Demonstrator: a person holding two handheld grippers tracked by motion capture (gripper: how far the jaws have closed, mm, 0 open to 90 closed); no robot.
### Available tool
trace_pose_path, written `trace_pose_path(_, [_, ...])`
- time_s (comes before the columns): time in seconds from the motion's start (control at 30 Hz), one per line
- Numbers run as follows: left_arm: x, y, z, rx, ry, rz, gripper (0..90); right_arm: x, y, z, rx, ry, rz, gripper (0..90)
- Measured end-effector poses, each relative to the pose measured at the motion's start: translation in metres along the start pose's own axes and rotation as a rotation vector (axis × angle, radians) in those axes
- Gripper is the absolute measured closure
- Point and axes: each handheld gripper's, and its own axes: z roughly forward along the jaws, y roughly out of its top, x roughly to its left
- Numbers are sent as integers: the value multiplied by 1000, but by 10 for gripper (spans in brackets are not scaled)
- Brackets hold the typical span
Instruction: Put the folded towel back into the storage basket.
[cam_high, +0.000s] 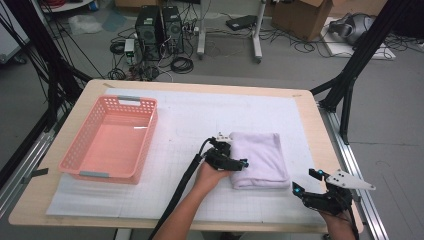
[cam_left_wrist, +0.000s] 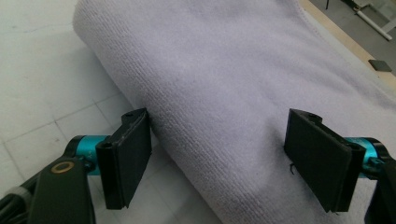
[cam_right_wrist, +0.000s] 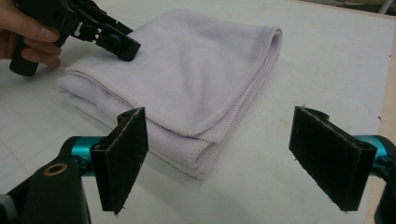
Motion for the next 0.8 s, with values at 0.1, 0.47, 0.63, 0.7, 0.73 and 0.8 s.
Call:
trace_pose_path(0.1, [-1, -1, 1, 8, -1, 14, 279, 0, 0, 0, 3, 1, 1, 186])
trace_pose_path(0.47, [-7, -5, 4, -10, -36, 75, 574, 1, 1, 1, 1, 2, 5, 187])
trace_pose_path(0.63, [-7, -3, 4, 4, -27, -12, 610, 0, 1, 0, 2, 2, 10, 187])
trace_pose_path(0.7, [-7, -3, 4, 7, -21, -20, 630, -1, 0, 0, -1, 1, 11, 187])
trace_pose_path(0.73, [-7, -3, 4, 6, -20, -23, 644, -1, 0, 0, -2, 1, 9, 187])
trace_pose_path(0.8, [-8, -2, 3, 4, -21, -25, 671, -1, 0, 0, -3, -1, 14, 187])
